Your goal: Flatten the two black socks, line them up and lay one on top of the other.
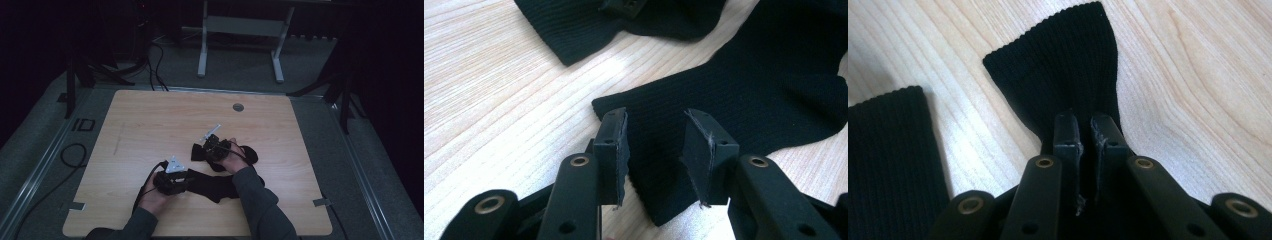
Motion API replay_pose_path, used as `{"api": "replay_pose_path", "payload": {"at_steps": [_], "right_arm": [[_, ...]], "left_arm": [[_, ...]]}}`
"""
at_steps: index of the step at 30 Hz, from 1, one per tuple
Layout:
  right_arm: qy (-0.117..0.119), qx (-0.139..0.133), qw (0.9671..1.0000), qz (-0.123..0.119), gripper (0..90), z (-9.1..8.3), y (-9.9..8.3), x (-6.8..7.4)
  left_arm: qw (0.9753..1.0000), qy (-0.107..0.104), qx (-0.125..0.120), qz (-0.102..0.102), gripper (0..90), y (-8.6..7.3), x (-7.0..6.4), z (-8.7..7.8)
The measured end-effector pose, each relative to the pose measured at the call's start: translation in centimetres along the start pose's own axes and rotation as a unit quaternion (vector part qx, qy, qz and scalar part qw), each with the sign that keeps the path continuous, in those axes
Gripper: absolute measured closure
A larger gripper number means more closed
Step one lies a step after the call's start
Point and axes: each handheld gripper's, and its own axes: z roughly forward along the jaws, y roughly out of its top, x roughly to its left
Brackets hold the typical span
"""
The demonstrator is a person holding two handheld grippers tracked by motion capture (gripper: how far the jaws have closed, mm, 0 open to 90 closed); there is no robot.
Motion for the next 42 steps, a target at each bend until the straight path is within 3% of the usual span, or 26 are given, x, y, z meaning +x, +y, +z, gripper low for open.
{"api": "replay_pose_path", "payload": {"at_steps": [8,21,29,33,37,42], "right_arm": [[0.005,-0.011,0.9999,0.003,83.3,-1.3,-0.3,0.3],[0.004,-0.057,0.9983,0.01,83.4,-6.0,-1.3,1.6],[0.004,-0.09,0.9959,-0.008,83.3,-10.1,-2.1,4.0],[0.025,-0.112,0.9932,0.014,83.3,-11.7,-2.6,5.1],[0.042,-0.103,0.993,0.04,83.3,-10.7,-3.8,6.5],[0.051,-0.08,0.9922,0.081,83.3,-8.0,-5.2,7.0]], "left_arm": [[1.0,0.001,0.0,-0.001,62.4,0.0,-0.1,0.0],[1.0,0.002,0.004,0.003,62.5,-0.1,-0.2,0.2],[1.0,0.004,0.009,-0.001,63.0,-0.1,-0.2,0.3],[0.9999,0.004,0.009,-0.004,63.1,-0.1,-0.3,0.3],[0.9999,0.005,0.011,-0.003,63.2,-0.2,-0.3,0.3],[0.9999,0.005,0.008,-0.009,64.6,-0.2,-0.2,0.3]]}}
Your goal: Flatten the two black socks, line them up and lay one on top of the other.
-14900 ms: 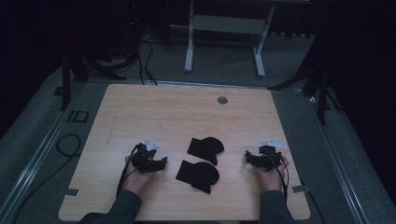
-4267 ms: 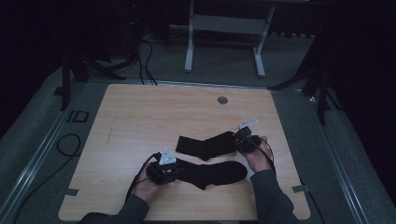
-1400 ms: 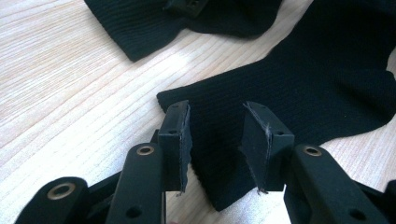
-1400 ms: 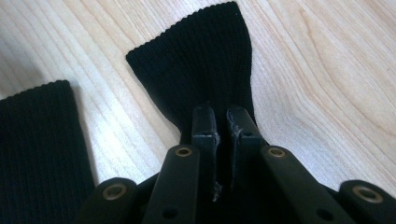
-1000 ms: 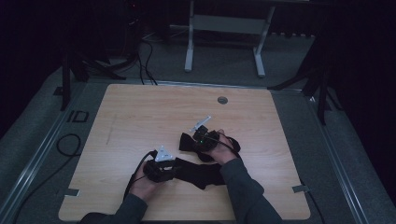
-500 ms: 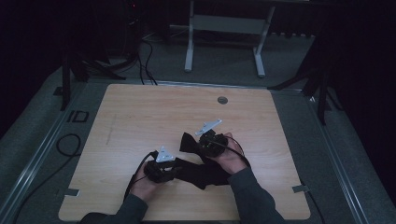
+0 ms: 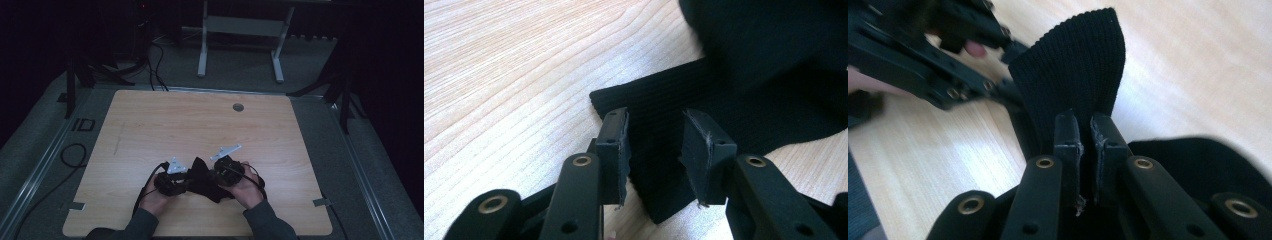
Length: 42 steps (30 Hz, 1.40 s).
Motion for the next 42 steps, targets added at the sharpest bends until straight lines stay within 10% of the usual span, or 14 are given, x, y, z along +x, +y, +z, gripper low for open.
{"api": "replay_pose_path", "payload": {"at_steps": [6,15,42], "right_arm": [[0.008,0.007,0.9995,0.029,83.2,1.8,-0.9,0.1],[0.021,0.015,0.9996,0.013,82.9,2.9,-1.2,0.7],[0.014,0.011,0.9993,0.035,81.8,3.6,-0.8,1.3]], "left_arm": [[0.9996,-0.001,-0.007,-0.028,67.5,-0.1,0.8,-0.7],[0.998,0.014,-0.026,-0.055,70.4,-0.4,2.1,-2.3],[0.9983,0.008,-0.029,-0.051,70.5,-0.4,1.8,-2.2]]}}
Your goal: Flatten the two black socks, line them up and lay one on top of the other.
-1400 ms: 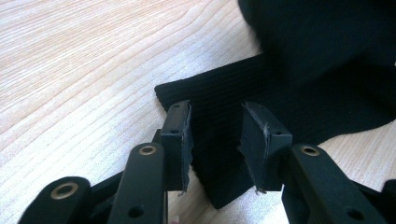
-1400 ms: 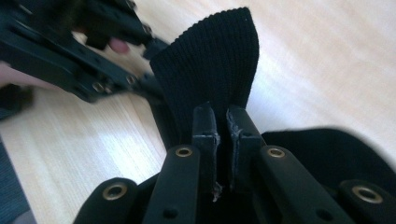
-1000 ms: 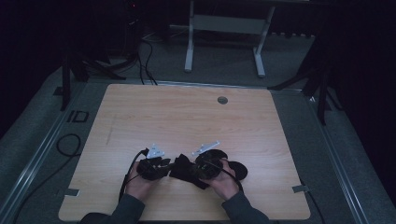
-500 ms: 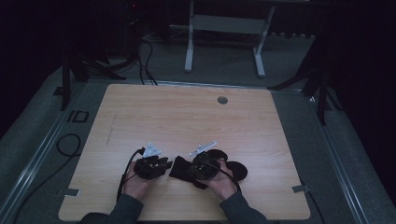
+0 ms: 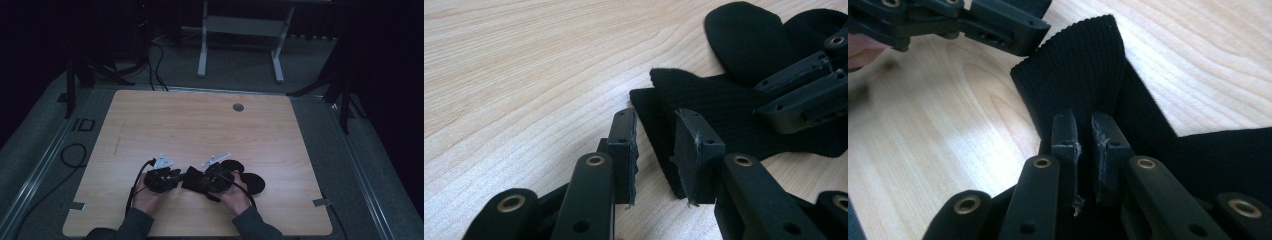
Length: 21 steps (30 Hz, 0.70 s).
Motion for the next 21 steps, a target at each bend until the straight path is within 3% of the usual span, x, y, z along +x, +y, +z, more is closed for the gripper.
{"api": "replay_pose_path", "payload": {"at_steps": [15,18,21], "right_arm": [[-0.018,0.024,0.9995,0.005,81.9,1.5,-0.3,-0.1],[-0.019,0.024,0.9995,0.004,81.9,1.5,-0.4,-0.1],[-0.018,0.023,0.9996,0.002,81.9,1.5,-0.4,-0.1]], "left_arm": [[0.9998,-0.007,0.002,0.019,73.7,0.0,-0.7,0.3],[0.9987,-0.019,0.011,0.047,75.7,0.0,-1.9,1.0],[0.9978,-0.015,0.02,0.061,78.0,0.0,-2.4,1.6]]}}
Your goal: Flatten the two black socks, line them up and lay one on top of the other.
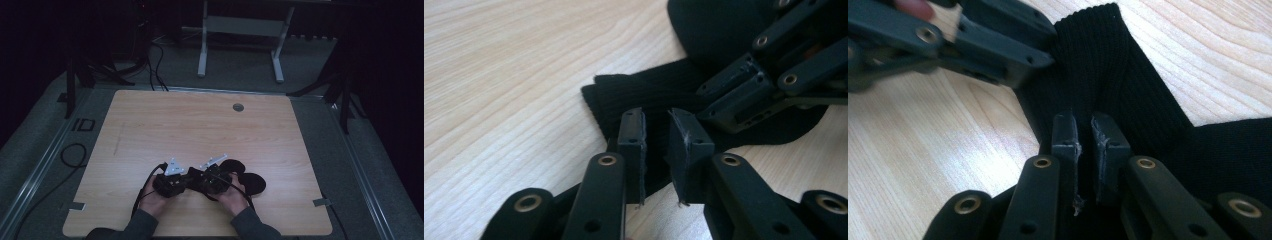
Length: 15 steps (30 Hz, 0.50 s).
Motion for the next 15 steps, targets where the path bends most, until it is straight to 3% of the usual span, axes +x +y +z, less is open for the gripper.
{"api": "replay_pose_path", "payload": {"at_steps": [6,8,10,15], "right_arm": [[0.003,0.0,1.0,0.001,81.1,0.0,0.0,0.0],[0.01,0.001,0.9999,-0.002,75.7,-0.1,0.0,-0.1],[0.009,-0.003,0.9999,-0.005,72.6,-0.4,0.0,0.0],[0.007,-0.046,0.9988,-0.011,66.9,-2.7,0.3,-0.5]], "left_arm": [[0.9997,0.015,0.011,0.015,83.2,0.0,-0.1,0.4],[0.999,0.029,0.016,0.031,83.6,0.1,-0.6,0.6],[0.9987,0.033,0.017,0.035,83.7,0.1,-0.7,0.7],[0.999,0.031,0.015,0.028,83.9,0.1,-0.7,0.7]]}}
